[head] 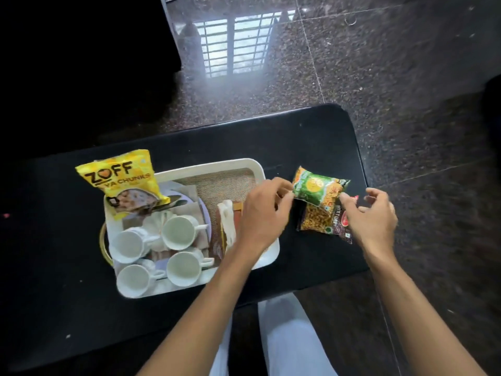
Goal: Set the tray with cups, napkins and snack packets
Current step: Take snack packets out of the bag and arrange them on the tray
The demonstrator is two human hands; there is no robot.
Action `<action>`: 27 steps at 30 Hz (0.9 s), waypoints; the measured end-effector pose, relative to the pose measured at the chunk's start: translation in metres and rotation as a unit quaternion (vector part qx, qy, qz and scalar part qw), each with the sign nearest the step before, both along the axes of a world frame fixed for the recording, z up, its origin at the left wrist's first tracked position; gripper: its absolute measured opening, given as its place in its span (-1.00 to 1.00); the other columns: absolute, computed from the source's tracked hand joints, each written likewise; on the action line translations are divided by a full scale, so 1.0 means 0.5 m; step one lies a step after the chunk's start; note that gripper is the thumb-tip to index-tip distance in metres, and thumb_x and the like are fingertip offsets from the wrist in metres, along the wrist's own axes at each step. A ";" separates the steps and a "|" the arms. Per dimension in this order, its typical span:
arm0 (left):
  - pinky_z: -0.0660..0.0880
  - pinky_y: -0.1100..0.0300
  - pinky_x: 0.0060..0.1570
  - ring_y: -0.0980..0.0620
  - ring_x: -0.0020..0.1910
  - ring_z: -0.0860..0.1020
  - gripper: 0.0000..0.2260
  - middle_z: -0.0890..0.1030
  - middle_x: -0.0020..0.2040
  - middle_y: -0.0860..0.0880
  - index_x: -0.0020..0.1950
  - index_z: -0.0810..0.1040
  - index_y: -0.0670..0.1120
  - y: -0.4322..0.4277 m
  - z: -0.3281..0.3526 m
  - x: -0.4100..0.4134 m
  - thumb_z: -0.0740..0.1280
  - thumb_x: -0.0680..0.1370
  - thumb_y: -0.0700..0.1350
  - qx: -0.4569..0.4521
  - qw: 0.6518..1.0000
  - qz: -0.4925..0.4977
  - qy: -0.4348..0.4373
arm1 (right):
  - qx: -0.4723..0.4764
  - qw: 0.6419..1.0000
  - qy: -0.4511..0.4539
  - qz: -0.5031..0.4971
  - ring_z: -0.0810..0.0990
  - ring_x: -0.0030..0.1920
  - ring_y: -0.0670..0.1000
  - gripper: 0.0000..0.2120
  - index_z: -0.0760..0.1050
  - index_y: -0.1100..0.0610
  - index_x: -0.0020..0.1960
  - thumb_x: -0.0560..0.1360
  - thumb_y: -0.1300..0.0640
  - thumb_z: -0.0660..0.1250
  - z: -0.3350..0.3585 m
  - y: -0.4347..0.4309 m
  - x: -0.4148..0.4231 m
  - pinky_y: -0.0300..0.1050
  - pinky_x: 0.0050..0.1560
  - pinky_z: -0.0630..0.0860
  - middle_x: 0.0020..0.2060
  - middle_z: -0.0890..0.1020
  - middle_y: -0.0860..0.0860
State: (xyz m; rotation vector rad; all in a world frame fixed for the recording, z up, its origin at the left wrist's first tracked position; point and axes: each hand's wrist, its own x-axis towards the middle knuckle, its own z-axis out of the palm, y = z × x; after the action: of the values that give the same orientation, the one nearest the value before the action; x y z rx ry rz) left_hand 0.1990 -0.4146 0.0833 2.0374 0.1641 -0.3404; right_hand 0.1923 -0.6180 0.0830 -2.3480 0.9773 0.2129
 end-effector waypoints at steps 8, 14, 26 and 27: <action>0.59 -0.14 0.21 -0.14 0.17 0.62 -0.84 0.68 0.05 -0.09 0.01 0.56 -0.02 -0.184 -0.064 -0.002 0.31 0.60 0.05 -0.110 0.904 0.279 0.305 | -0.020 0.965 0.017 0.262 0.44 0.34 0.11 -0.56 0.49 0.07 0.36 0.55 -0.11 0.34 -0.018 -0.005 0.110 0.03 0.30 0.43 0.29 0.54 0.09; 0.68 0.06 -0.12 0.06 -0.18 0.64 -0.71 0.66 -0.12 -0.02 0.16 0.57 -0.12 -0.220 -0.093 0.002 0.34 0.62 0.08 -0.175 0.839 0.384 0.343 | -0.021 0.920 0.182 0.347 0.54 0.29 0.14 -0.49 0.47 0.02 0.41 0.54 -0.19 0.34 -0.029 -0.010 0.160 0.21 0.29 0.46 0.24 0.64 0.07; 0.48 0.34 -0.38 0.21 -0.28 0.58 -0.76 0.69 -0.15 0.10 0.26 0.61 -0.02 -0.226 -0.063 0.003 0.43 0.60 -0.07 -0.320 0.804 0.389 0.317 | 0.125 0.941 0.080 0.305 0.62 0.14 -0.01 -0.61 0.58 0.04 0.30 0.49 0.07 0.50 -0.004 -0.065 0.132 -0.14 0.16 0.51 0.13 0.68 -0.02; 0.50 0.34 -0.35 0.23 -0.26 0.61 -0.78 0.71 -0.11 0.11 0.24 0.61 0.03 -0.222 -0.055 0.000 0.43 0.60 -0.08 -0.325 0.812 0.375 0.306 | 0.145 0.943 0.065 0.293 0.62 0.14 -0.03 -0.62 0.58 0.05 0.29 0.49 0.10 0.50 0.005 -0.067 0.126 -0.10 0.19 0.53 0.12 0.68 -0.05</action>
State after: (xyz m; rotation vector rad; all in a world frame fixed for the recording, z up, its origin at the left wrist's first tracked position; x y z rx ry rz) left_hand 0.1989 -0.5255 0.0559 0.9997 1.0668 -0.4529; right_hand 0.2553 -0.6515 0.0854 -2.3006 0.2442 0.7012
